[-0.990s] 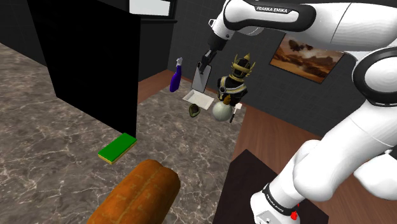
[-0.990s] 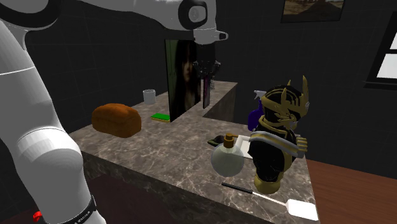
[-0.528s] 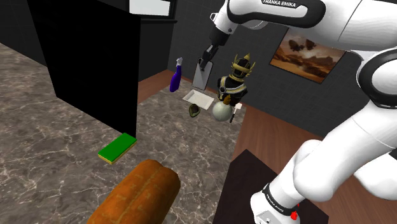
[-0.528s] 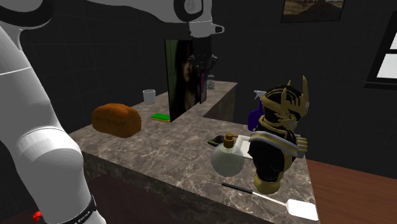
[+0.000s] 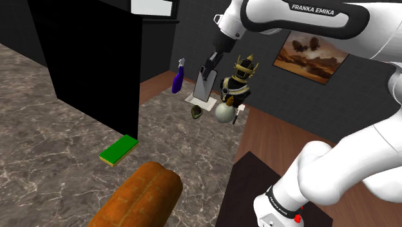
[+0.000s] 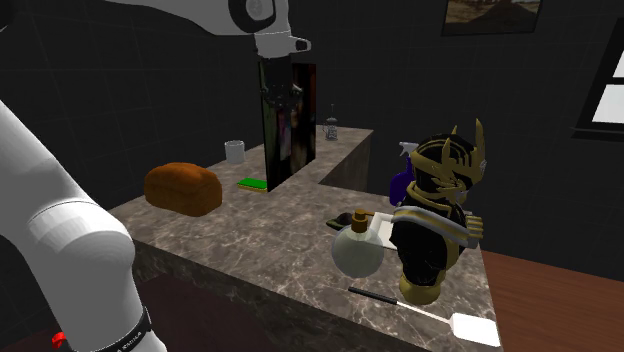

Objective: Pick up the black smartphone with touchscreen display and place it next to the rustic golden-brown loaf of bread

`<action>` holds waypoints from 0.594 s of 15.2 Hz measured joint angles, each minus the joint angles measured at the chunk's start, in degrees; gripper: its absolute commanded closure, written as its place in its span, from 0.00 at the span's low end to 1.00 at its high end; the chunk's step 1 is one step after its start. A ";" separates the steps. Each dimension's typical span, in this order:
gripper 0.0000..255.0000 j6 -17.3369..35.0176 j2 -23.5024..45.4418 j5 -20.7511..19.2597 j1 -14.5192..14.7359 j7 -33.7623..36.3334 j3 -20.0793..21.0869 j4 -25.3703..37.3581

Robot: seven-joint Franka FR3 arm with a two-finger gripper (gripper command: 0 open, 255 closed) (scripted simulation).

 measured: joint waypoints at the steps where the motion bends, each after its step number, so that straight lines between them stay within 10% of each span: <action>1: 1.00 -0.27 -1.17 0.01 0.35 1.13 0.77 -0.81; 9: 1.00 -0.95 -10.54 1.48 3.70 11.04 8.15 -9.01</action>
